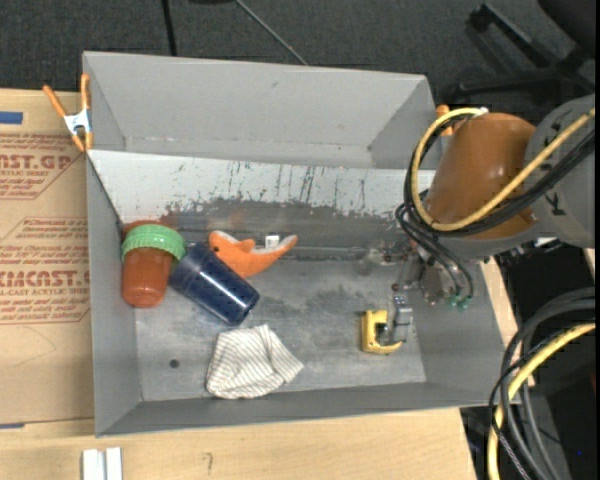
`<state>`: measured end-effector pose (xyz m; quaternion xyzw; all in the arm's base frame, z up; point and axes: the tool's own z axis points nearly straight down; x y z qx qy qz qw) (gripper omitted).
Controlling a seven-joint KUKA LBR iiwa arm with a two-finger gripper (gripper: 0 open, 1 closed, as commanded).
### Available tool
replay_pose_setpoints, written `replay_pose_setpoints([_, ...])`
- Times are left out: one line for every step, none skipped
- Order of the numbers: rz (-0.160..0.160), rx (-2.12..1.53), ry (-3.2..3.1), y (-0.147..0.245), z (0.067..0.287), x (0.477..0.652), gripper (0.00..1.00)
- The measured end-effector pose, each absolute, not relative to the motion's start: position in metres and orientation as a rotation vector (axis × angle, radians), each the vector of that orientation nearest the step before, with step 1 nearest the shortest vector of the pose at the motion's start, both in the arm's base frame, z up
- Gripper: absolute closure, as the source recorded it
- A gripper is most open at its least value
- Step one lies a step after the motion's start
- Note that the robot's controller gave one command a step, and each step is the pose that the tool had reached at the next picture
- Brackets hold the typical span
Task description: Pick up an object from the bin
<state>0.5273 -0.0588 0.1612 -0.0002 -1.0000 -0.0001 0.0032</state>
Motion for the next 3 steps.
replay_pose_setpoints([0.001, 0.001, -3.143, -0.059, 0.165, 0.529, 0.00])
replay_pose_setpoints([0.001, 0.001, -3.143, -0.059, 0.165, 0.529, 0.00])
replay_pose_setpoints([0.000, 0.022, -3.143, -0.080, 0.155, 0.525, 0.00])
